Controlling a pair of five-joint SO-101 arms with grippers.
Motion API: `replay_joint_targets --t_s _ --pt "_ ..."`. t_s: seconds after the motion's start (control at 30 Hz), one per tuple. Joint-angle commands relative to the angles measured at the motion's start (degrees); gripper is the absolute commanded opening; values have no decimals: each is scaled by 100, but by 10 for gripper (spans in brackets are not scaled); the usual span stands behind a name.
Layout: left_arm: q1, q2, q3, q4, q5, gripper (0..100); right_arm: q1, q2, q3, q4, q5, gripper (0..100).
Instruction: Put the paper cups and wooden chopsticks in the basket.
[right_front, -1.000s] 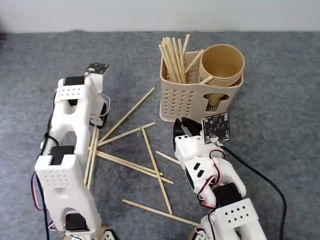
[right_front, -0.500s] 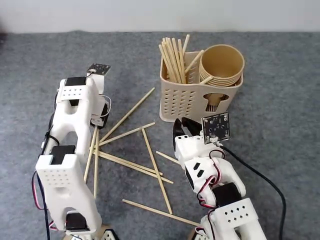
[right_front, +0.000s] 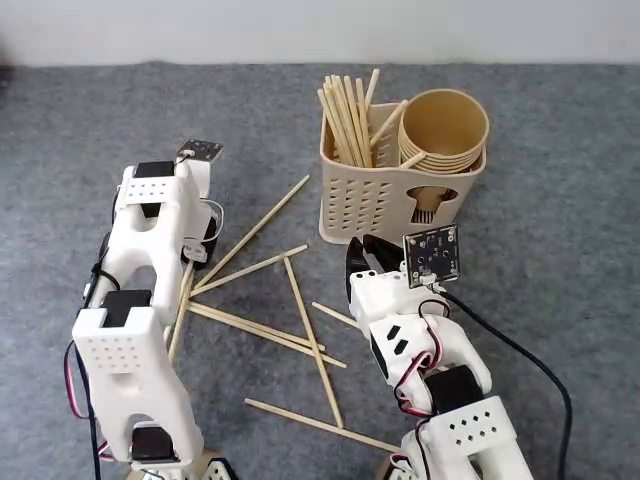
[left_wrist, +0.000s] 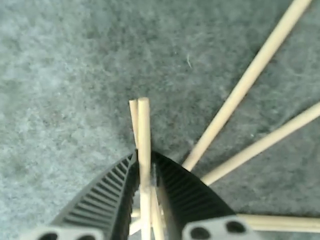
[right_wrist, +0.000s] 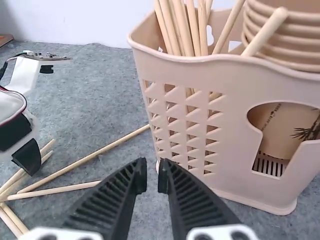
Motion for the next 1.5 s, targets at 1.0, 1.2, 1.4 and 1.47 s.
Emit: replay_joint_targets --t_s 1.0,1.2,1.4,1.47 --pt "905 -3851 -1895 431 -18 13 -119 -31 79 -171 0 53" --pt "1495 -3851 -3213 378 -18 16 -189 -31 79 -154 9 53" --pt "2119 -3842 -4180 -343 475 16 -163 -31 79 -154 9 53" --pt "2259 -3842 -4268 -765 668 14 -127 -31 79 -180 9 53"
